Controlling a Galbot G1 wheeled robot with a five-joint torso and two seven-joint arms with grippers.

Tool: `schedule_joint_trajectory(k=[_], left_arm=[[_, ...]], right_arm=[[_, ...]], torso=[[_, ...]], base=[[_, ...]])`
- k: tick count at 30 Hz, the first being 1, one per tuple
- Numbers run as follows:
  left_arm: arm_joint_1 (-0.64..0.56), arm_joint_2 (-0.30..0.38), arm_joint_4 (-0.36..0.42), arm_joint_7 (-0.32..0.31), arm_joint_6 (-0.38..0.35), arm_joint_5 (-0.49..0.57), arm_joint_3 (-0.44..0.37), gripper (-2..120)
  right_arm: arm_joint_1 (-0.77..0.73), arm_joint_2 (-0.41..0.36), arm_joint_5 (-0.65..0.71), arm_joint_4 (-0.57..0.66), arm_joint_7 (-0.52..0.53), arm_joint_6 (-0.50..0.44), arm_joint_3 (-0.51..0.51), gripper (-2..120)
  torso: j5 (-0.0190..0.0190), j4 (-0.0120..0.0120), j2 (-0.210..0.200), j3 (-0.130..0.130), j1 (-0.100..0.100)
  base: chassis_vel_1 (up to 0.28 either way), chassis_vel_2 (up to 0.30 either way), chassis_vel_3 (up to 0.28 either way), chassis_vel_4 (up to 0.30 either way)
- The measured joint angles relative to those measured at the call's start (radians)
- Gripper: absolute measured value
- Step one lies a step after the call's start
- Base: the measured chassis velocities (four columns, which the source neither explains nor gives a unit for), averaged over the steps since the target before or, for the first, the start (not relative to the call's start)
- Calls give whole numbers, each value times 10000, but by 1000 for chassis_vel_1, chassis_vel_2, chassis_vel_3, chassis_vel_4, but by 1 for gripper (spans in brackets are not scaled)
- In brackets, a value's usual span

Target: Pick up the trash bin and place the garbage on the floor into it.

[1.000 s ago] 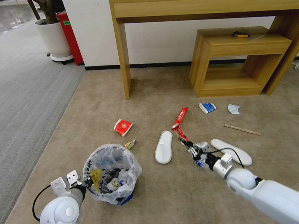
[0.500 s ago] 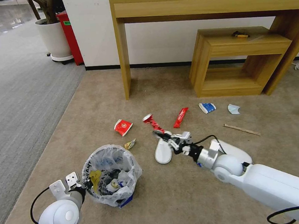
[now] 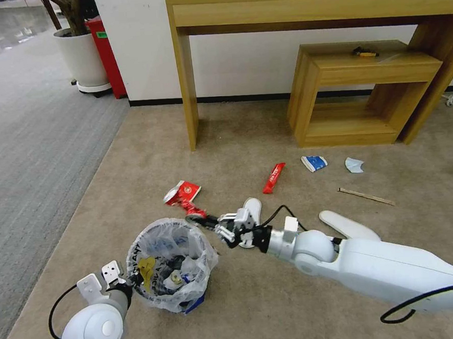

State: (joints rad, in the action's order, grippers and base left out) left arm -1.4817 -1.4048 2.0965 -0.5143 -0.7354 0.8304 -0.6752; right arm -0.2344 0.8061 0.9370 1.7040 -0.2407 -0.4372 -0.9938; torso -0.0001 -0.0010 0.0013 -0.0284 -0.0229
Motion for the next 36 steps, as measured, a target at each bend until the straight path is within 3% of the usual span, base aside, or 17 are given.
schedule_joint_trajectory(k=[11, 23, 36], left_arm=[[-167, -180, 390, 9, 0, -82, -137, 0], [-211, -106, 476, 20, 0, -11, -233, 0], [-214, -105, 395, 16, 0, -3, -221, 0]], right_arm=[[372, 1130, -78, -1233, -15, -203, -1132, 3], [-137, 1567, -359, -2004, 182, -270, -1180, 3], [-493, 1647, -540, -2096, 439, -204, -1029, 48]], torso=[[2, 5, 0, 0, 0], [1, 2, 0, -1, 0], [1, 2, 0, 0, 0]], base=[[0, 0, 0, 0], [0, 0, 0, 0], [0, 0, 0, 0]])
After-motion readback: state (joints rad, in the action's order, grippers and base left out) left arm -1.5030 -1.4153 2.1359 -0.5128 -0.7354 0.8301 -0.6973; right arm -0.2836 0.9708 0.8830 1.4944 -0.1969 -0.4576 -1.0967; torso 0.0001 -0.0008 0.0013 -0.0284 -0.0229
